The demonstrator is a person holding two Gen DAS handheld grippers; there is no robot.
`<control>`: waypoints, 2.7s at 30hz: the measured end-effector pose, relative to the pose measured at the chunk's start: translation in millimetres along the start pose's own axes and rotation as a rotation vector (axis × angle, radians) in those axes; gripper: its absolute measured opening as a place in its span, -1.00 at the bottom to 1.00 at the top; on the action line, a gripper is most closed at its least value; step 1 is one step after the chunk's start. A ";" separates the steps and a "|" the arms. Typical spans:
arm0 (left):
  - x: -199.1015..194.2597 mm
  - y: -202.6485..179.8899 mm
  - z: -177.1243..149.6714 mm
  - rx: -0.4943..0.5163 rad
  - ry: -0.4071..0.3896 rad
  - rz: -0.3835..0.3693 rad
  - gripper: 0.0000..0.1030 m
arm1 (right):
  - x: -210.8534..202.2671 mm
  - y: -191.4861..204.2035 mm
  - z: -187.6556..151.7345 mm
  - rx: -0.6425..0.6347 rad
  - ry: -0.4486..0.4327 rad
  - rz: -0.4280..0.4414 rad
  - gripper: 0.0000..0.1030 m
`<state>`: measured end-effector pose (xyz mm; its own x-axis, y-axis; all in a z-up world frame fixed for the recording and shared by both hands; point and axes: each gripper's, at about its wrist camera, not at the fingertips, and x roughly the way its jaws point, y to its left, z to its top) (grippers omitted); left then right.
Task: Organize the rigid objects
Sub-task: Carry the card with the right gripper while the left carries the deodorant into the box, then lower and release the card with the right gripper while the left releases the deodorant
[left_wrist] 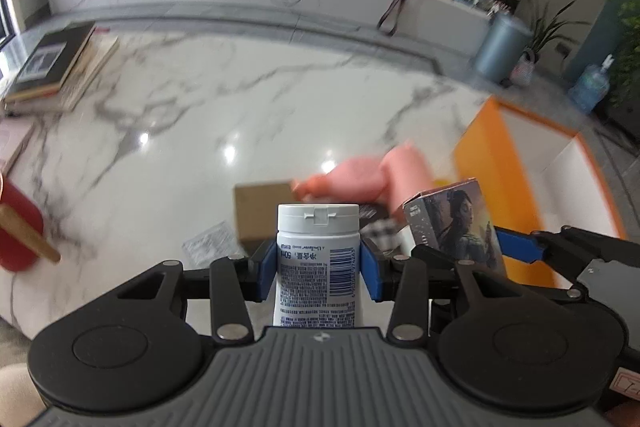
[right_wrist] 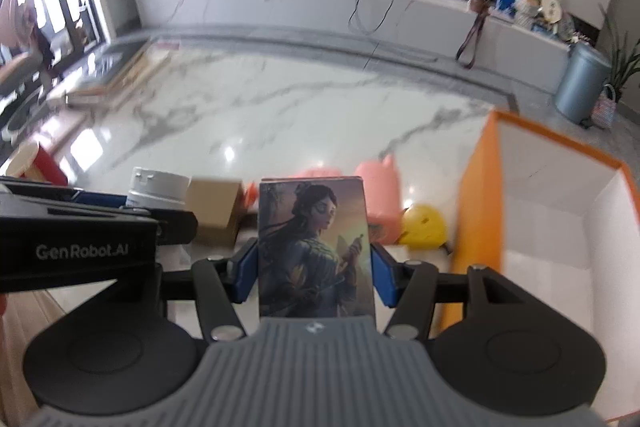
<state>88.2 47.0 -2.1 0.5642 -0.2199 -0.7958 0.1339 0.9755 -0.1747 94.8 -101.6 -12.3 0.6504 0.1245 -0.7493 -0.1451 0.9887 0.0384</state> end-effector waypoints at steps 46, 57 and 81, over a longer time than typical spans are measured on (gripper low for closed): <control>108.5 -229.0 5.6 0.356 0.315 -0.208 -0.04 | 12.5 -217.2 -79.4 0.152 0.363 -0.172 0.13; 108.7 -239.1 -12.6 0.482 0.292 -0.137 0.01 | 20.6 -219.3 -80.6 0.170 0.382 -0.176 0.12; 61.5 -191.8 21.2 0.284 0.108 -0.194 0.13 | 36.5 -204.9 -78.1 0.159 0.398 -0.215 0.03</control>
<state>114.5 -153.7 -5.3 0.4184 -0.3836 -0.8233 0.4598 0.8711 -0.1722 90.0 -306.3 -99.1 0.3125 -0.0951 -0.9452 0.0979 0.9929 -0.0675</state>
